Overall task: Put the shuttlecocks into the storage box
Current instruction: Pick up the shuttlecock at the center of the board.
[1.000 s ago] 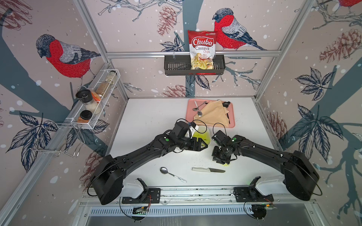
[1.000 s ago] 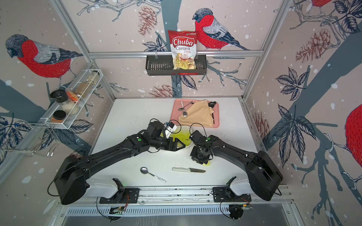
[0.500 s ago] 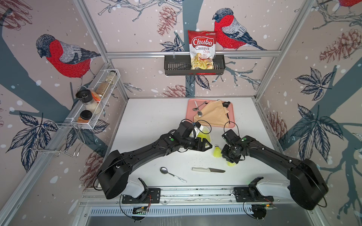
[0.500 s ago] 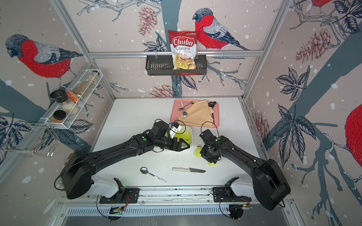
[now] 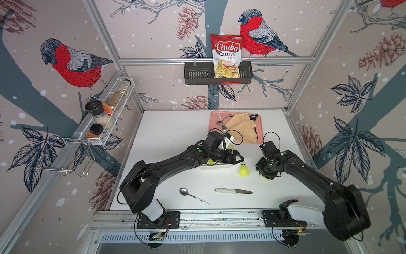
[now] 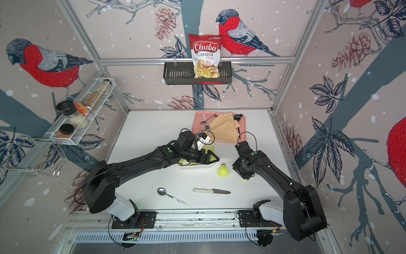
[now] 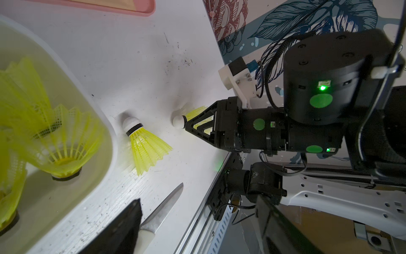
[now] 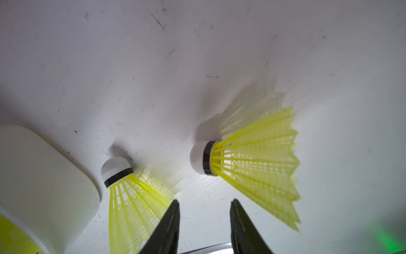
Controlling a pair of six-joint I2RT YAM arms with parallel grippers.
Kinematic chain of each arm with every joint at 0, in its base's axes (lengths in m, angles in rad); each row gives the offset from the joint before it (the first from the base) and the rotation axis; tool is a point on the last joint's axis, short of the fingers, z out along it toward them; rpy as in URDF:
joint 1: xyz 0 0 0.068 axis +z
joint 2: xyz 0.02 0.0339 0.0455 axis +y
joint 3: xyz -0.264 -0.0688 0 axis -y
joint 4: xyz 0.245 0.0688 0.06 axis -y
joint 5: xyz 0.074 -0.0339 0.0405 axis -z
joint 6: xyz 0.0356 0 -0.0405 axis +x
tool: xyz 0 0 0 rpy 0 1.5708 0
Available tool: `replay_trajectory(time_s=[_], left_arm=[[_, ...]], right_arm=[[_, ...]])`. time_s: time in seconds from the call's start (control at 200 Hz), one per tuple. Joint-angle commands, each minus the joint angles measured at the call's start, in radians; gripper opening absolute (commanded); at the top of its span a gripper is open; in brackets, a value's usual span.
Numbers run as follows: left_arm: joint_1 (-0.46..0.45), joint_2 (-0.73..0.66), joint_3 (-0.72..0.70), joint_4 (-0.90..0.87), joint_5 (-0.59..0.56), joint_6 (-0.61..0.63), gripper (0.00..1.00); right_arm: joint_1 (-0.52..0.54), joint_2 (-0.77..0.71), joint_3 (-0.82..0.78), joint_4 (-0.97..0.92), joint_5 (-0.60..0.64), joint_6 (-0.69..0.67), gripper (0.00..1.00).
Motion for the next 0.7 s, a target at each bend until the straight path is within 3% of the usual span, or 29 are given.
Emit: replay_trajectory(time_s=[0.0,0.315,0.695], left_arm=[[-0.001,0.049,0.057,0.040,0.029,0.025,0.84],[-0.001,0.195,0.188,0.037,0.049,0.060,0.84],[-0.004,0.328,0.315,-0.029,0.076,0.075,0.83]], right_arm=[[-0.012,-0.007,-0.012,0.034,0.006,0.072,0.44],[-0.043,-0.013,-0.078,0.175,-0.026,0.288,0.53],[-0.048,0.038,-0.079,0.163,0.040,0.315,0.47]])
